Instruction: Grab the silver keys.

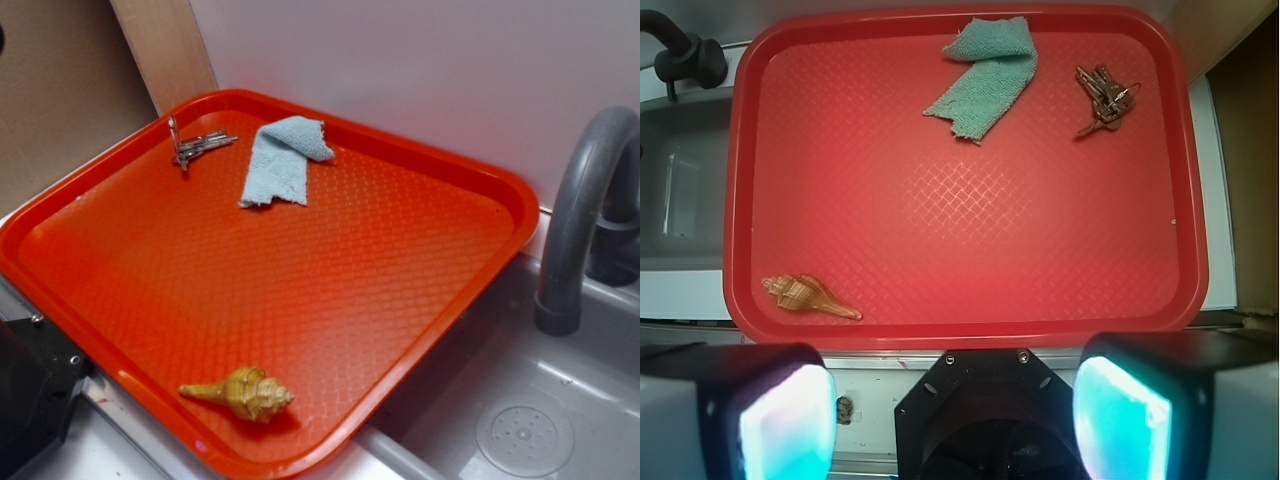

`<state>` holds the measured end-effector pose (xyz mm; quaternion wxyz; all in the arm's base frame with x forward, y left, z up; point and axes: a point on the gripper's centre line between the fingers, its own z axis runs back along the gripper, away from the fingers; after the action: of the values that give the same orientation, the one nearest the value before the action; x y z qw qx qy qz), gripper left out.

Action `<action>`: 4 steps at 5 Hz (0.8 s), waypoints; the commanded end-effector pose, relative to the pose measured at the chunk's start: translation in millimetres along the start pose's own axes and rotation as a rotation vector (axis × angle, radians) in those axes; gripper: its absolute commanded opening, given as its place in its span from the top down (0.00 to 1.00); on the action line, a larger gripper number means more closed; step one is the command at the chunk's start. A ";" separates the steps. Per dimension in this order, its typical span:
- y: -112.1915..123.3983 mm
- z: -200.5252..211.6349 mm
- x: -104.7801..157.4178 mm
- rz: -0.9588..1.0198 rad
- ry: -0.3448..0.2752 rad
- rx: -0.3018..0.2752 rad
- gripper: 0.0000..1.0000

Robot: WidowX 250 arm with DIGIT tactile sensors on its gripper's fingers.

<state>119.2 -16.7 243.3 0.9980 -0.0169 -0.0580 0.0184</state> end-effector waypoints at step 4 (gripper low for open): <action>126.3 -62.7 43.3 0.602 -0.071 0.161 0.00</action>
<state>175.5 101.4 173.9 0.9476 0.0392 -0.0788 0.3072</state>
